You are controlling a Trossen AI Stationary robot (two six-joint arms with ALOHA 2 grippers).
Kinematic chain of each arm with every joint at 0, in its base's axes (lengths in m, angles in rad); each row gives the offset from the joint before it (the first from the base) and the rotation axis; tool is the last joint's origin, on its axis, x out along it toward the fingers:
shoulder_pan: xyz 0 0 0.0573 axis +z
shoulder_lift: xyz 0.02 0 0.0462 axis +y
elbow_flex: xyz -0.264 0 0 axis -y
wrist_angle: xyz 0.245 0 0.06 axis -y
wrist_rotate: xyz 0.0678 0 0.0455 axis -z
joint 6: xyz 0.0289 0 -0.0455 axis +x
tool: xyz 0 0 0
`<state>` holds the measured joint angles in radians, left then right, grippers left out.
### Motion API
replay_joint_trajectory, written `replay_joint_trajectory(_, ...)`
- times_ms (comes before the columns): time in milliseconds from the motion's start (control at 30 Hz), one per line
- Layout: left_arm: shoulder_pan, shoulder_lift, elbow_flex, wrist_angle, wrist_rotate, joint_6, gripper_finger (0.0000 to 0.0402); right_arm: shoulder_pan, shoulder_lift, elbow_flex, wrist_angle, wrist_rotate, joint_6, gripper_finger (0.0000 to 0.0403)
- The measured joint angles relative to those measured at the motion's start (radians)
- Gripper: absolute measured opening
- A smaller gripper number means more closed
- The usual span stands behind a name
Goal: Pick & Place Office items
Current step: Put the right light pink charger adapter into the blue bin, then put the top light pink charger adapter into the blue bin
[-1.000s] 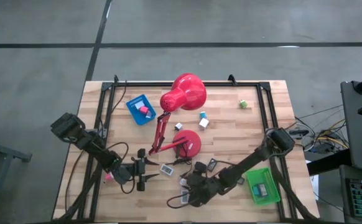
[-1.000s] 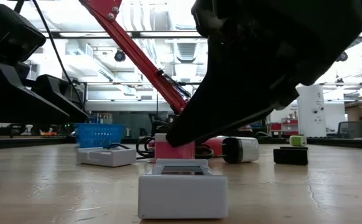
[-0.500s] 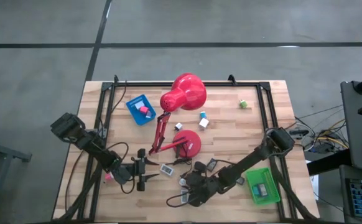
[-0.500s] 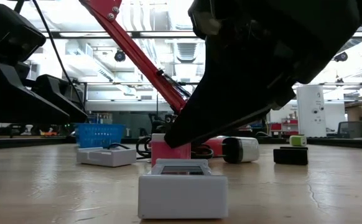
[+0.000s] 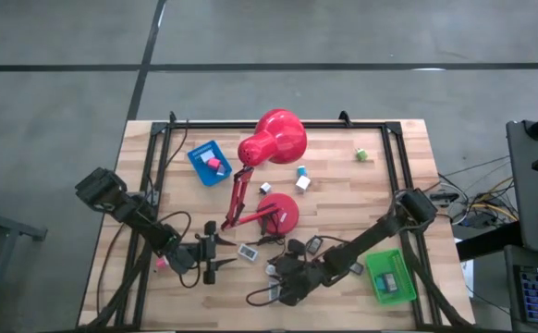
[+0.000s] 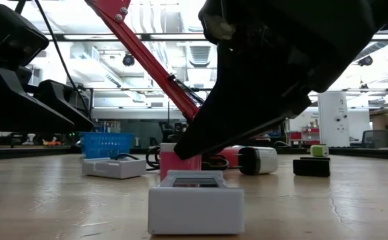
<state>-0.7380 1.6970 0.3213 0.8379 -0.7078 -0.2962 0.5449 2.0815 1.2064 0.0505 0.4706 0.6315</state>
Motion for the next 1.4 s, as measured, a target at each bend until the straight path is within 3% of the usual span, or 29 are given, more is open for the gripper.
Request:
replay_joint_trajectory(133, 0.0, 0.0, 0.0, 0.0, 0.0, 0.0, 0.021, 0.0, 0.0, 0.0, 0.0, 0.0, -0.003, 0.011)
replay_joint_trajectory(400, 0.0, 0.0, 0.0, 0.0, 0.0, 0.0, 0.021, 0.0, 0.0, 0.0, 0.001, -0.019, -0.018, 0.0103)
replay_joint_trajectory(467, 0.0, 0.0, 0.0, 0.0, 0.0, 0.0, 0.021, 0.0, 0.001, 0.0, -0.007, -0.034, -0.026, 0.0033)
replay_joint_trajectory(533, 0.0, 0.0, 0.0, 0.0, 0.0, 0.0, 0.021, 0.0, 0.004, -0.002, -0.012, -0.037, -0.026, 0.0008)
replay_joint_trajectory(967, -0.002, -0.002, 0.0, 0.0, 0.0, 0.001, 0.021, -0.001, 0.002, -0.001, -0.002, -0.037, -0.035, 0.0006)
replay_joint_trajectory(1133, -0.011, -0.056, 0.0, -0.037, 0.019, 0.003, 0.021, 0.0, 0.002, -0.001, -0.002, -0.038, -0.055, 0.0007)
replay_joint_trajectory(1267, -0.032, -0.171, 0.027, -0.225, 0.027, -0.049, 0.021, 0.0, 0.002, -0.001, -0.003, -0.057, -0.063, 0.0008)
replay_joint_trajectory(1400, -0.059, -0.315, 0.126, -0.66, 0.027, -0.219, 0.021, 0.0, 0.001, 0.0, -0.021, -0.061, -0.06, 0.0008)
